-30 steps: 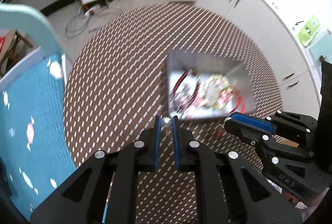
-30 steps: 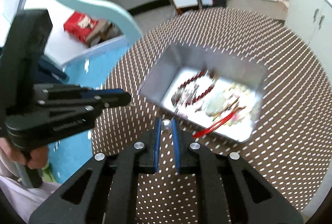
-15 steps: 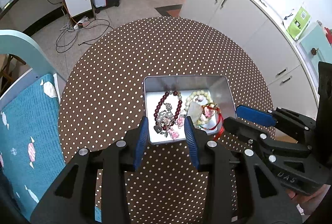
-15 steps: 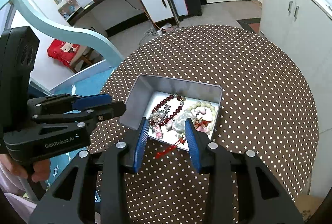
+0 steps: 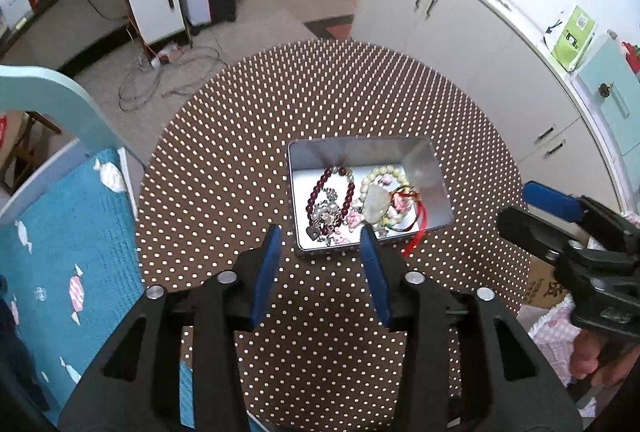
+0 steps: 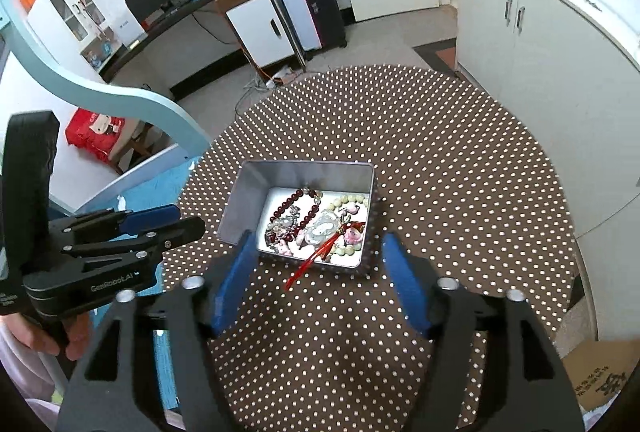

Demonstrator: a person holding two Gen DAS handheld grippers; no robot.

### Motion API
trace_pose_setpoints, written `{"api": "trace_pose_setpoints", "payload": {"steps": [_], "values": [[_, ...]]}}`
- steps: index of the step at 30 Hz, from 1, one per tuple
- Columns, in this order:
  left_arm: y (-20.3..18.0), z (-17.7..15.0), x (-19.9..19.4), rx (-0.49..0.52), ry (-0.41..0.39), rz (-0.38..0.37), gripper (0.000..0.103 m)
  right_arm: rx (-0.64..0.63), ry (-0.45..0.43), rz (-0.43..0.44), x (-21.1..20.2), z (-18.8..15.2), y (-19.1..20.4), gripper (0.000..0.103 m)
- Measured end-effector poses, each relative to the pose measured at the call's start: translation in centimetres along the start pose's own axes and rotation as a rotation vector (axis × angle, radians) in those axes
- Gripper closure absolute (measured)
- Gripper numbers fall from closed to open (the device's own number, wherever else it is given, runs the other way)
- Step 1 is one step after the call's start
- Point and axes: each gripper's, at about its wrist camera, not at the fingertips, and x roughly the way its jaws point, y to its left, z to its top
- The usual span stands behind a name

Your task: Organize jewelry

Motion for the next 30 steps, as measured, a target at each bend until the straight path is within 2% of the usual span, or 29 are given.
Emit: {"api": "trace_pose_setpoints", "payload": {"steps": [2, 5, 9, 15, 19, 24, 30], "values": [[-0.9, -0.6, -2.1, -0.003, -0.053, 0.029, 0.050, -0.013, -0.049, -0.006, -2.3, 0.1, 0.2, 0.019], [-2.4, -1.6, -4.8, -0.010, -0.106, 0.051, 0.046, -0.035, -0.108, -0.028, -5.5, -0.1, 0.6, 0.010], [-4.9, -3.4, -9.3, -0.022, -0.177, 0.082, 0.043, -0.085, -0.185, -0.038, -9.9, -1.0, 1.5, 0.010], [-8.0, -5.6, -16.3, -0.029, -0.299, 0.104, 0.043, -0.155, -0.322, -0.157, -16.1, -2.9, 3.8, 0.009], [-9.5, -7.1, -20.1, -0.021, -0.372, 0.121, 0.036, -0.198, -0.421, -0.222, -19.5, -4.9, 5.3, 0.008], [-10.9, -9.2, -23.2, 0.001, -0.450, 0.151, 0.036, -0.206, -0.491, -0.284, -20.6, -6.8, 6.2, 0.008], [-11.6, -11.1, -25.1, 0.020, -0.516, 0.174, 0.036, -0.189, -0.534, -0.262, -21.0, -8.8, 6.8, 0.007]]}}
